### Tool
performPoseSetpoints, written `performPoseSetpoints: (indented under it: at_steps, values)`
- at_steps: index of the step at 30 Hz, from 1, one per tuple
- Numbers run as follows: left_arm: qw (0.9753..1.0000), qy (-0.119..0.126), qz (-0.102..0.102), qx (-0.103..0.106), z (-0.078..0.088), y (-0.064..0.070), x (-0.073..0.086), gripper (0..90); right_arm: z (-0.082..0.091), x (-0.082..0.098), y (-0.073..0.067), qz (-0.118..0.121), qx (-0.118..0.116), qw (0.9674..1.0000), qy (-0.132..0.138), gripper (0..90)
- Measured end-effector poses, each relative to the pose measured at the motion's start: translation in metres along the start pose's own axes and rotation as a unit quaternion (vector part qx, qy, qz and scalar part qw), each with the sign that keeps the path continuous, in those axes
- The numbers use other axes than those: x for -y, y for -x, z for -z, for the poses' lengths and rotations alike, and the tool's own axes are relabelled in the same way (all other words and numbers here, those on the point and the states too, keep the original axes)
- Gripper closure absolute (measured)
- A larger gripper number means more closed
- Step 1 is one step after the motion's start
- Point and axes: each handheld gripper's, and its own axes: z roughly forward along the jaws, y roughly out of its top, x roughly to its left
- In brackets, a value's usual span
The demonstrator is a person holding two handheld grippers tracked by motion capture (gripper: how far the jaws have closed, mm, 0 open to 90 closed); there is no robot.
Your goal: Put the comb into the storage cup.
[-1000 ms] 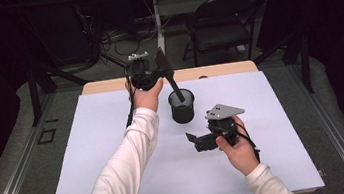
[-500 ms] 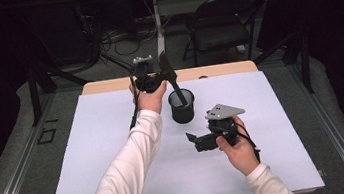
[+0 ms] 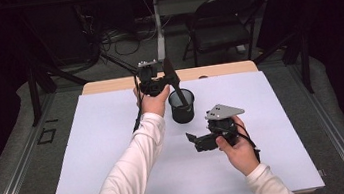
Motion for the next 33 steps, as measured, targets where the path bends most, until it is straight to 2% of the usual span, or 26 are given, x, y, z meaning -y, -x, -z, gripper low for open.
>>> performPoseSetpoints:
  at_steps: [6, 17, 21, 33]
  values:
    - [1.0, -0.005, -0.004, -0.002, -0.005, 0.0, 0.005, 83.9, 0.0, 0.0, 0.001, 0.0, 0.001, 1.0, 0.0, 1.0]
    - [1.0, -0.007, 0.005, -0.003, -0.013, -0.004, 0.014, 84.0, -0.001, 0.001, 0.0, 0.002, 0.0, 1.0, -0.003, 1.0]
    - [0.9999, -0.011, 0.002, -0.005, -0.015, -0.004, 0.017, 84.0, -0.001, 0.001, 0.0, 0.003, 0.001, 1.0, -0.004, 1.0]
    - [0.9998, -0.009, 0.016, -0.003, -0.018, -0.01, 0.023, 84.0, -0.001, 0.001, -0.001, 0.005, 0.0, 1.0, -0.005, 1.0]
